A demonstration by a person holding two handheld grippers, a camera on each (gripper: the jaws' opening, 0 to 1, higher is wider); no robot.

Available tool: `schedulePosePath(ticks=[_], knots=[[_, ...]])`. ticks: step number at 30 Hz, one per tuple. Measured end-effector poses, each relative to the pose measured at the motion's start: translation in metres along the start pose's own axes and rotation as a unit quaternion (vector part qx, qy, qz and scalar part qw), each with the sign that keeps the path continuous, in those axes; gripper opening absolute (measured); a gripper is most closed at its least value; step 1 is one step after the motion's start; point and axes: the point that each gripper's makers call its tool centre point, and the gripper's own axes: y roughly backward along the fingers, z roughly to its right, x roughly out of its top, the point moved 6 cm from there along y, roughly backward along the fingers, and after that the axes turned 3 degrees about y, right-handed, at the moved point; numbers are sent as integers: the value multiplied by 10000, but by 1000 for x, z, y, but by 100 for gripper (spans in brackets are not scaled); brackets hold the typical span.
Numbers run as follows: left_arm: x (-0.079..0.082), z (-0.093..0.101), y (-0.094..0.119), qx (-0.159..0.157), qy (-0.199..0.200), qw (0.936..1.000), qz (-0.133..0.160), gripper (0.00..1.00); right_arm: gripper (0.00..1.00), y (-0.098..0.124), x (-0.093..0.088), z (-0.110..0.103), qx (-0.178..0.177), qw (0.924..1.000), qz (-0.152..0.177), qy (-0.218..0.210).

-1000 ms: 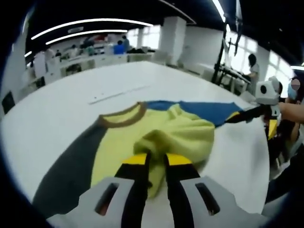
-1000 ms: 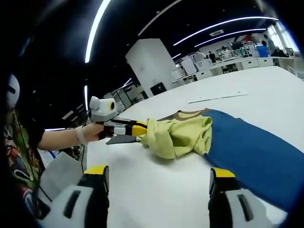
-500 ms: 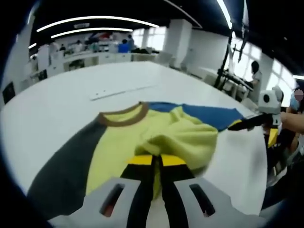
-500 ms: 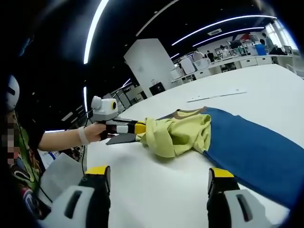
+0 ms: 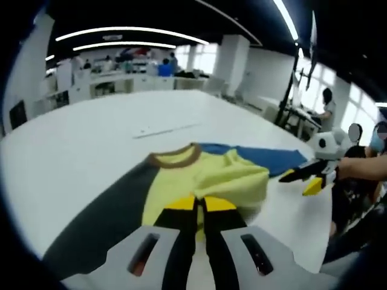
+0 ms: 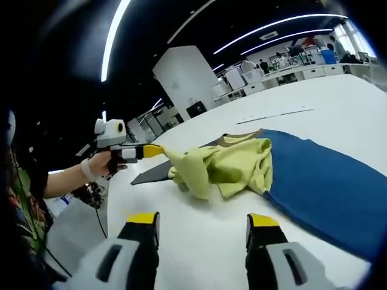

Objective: Fold the garment on the visible template until the final outline fits inside the template.

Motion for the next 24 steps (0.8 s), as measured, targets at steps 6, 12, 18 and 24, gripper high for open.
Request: schedulePosePath(ticks=[6, 12, 18, 24], knots=[[-6, -2, 6, 47, 48, 10000, -66, 0, 36, -18, 3, 8, -255, 9995, -76, -148], [-5, -5, 9, 86, 88, 9999, -47, 0, 31, -36, 5, 18, -523, 9984, -158, -165], [-4, -9, 12, 115, 125, 9999, -27, 0, 22, -47, 11, 24, -642, 9971, -100, -398], [-4, -13, 15, 146, 150, 9998, -17, 0, 10, -53, 12, 29, -701, 9955, -45, -638]])
